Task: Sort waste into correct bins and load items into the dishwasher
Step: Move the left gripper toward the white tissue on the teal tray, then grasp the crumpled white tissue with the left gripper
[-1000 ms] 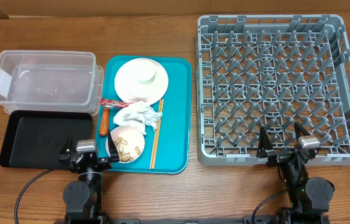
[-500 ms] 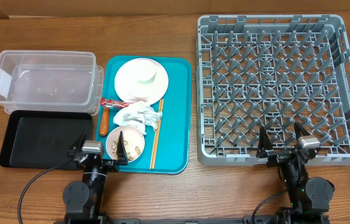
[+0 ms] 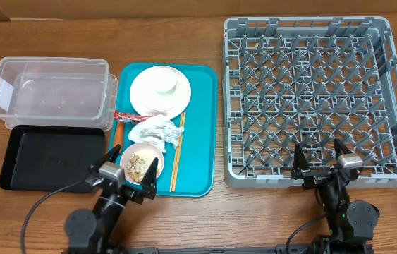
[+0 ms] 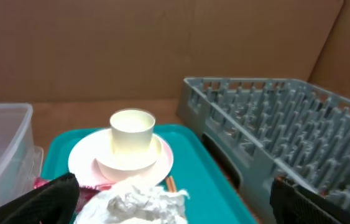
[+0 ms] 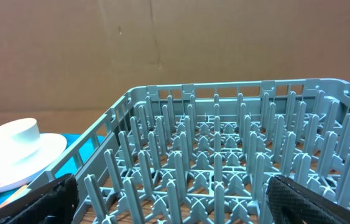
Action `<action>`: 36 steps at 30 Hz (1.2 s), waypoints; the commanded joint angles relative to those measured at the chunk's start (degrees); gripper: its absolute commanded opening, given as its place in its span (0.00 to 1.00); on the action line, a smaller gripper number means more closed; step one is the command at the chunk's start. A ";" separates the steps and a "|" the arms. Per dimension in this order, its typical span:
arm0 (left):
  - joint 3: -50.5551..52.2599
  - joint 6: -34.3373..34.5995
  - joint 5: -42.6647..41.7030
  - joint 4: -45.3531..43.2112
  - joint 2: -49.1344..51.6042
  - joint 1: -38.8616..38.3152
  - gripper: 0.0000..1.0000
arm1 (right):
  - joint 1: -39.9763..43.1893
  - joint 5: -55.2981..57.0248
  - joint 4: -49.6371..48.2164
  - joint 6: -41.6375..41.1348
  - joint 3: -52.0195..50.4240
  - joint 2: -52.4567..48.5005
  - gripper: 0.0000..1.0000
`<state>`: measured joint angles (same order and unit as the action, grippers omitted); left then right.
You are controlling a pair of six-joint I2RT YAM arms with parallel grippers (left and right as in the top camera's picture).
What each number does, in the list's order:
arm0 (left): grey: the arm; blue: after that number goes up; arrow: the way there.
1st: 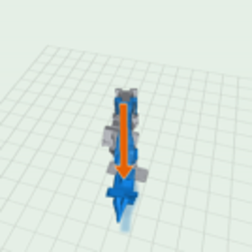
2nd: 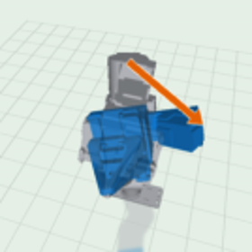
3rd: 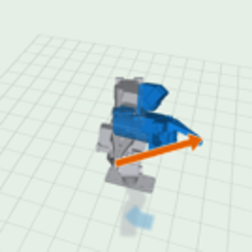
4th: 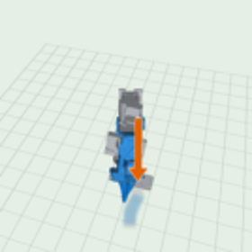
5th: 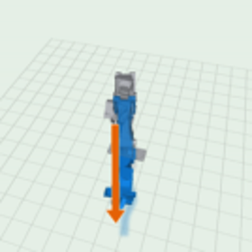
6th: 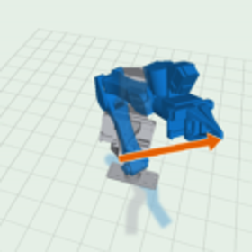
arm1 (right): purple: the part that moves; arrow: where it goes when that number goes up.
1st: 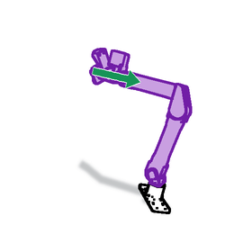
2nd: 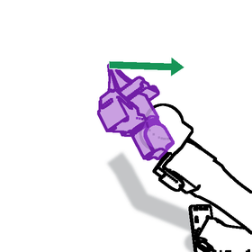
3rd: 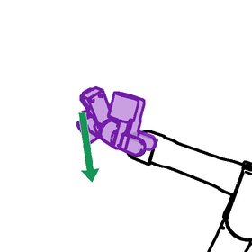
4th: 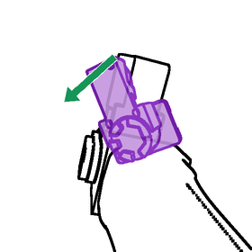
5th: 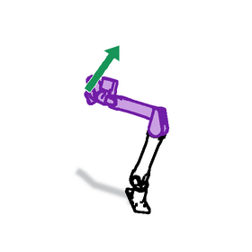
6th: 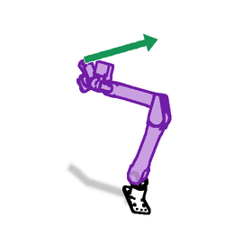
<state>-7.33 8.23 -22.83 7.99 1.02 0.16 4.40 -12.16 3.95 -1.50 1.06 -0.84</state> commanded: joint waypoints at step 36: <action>-64.08 12.83 9.92 54.66 71.73 -1.07 0.73 | 0.13 0.11 -0.37 -0.22 -0.61 0.68 1.00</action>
<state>-70.24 14.63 -30.96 60.51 72.73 0.05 4.40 -12.19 3.90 -1.50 1.06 -0.84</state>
